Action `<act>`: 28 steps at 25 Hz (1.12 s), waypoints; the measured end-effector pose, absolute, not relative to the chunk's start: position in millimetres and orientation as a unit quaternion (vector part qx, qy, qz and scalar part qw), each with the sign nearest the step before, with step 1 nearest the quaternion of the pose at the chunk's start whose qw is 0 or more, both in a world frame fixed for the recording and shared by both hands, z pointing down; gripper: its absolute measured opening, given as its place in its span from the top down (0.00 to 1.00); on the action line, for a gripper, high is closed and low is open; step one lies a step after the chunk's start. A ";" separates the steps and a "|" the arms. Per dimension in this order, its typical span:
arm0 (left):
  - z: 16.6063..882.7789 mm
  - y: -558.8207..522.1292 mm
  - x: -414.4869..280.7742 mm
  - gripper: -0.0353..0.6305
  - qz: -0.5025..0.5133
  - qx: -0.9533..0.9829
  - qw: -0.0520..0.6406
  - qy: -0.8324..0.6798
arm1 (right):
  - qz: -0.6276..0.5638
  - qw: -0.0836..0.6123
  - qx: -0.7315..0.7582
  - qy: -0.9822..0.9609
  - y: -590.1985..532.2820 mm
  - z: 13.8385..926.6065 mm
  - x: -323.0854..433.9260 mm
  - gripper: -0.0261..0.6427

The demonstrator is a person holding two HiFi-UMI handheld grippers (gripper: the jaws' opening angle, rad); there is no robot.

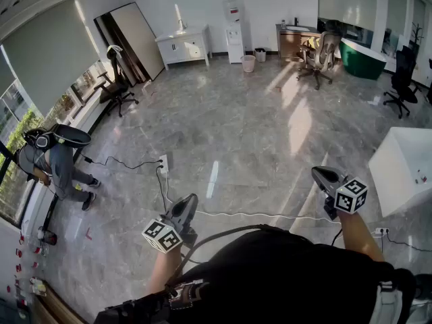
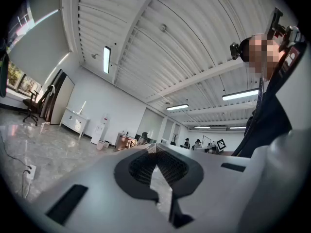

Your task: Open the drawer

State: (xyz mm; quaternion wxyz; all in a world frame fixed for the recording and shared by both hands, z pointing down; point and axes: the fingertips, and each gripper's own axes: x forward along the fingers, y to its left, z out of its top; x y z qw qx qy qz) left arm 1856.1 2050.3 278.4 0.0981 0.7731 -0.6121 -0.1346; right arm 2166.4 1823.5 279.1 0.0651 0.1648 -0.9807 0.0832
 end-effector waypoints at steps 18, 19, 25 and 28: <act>275.3 2043.1 1853.7 0.95 -0.136 0.778 0.100 -0.605 | 0.081 0.071 0.167 -0.980 1819.4 280.2 2161.8 0.96; 274.4 2041.6 1854.7 0.95 -0.136 0.778 0.100 -0.605 | 0.088 0.068 0.168 -0.980 1817.4 280.0 2163.5 0.96; 279.1 2032.3 1860.2 0.95 -0.139 0.781 0.103 -0.601 | 0.133 0.036 0.179 -0.974 1803.9 281.0 2178.2 0.96; 280.8 2021.5 1875.4 0.95 -0.137 0.783 0.106 -0.597 | 0.133 0.034 0.175 -0.975 1799.0 283.7 2193.0 0.96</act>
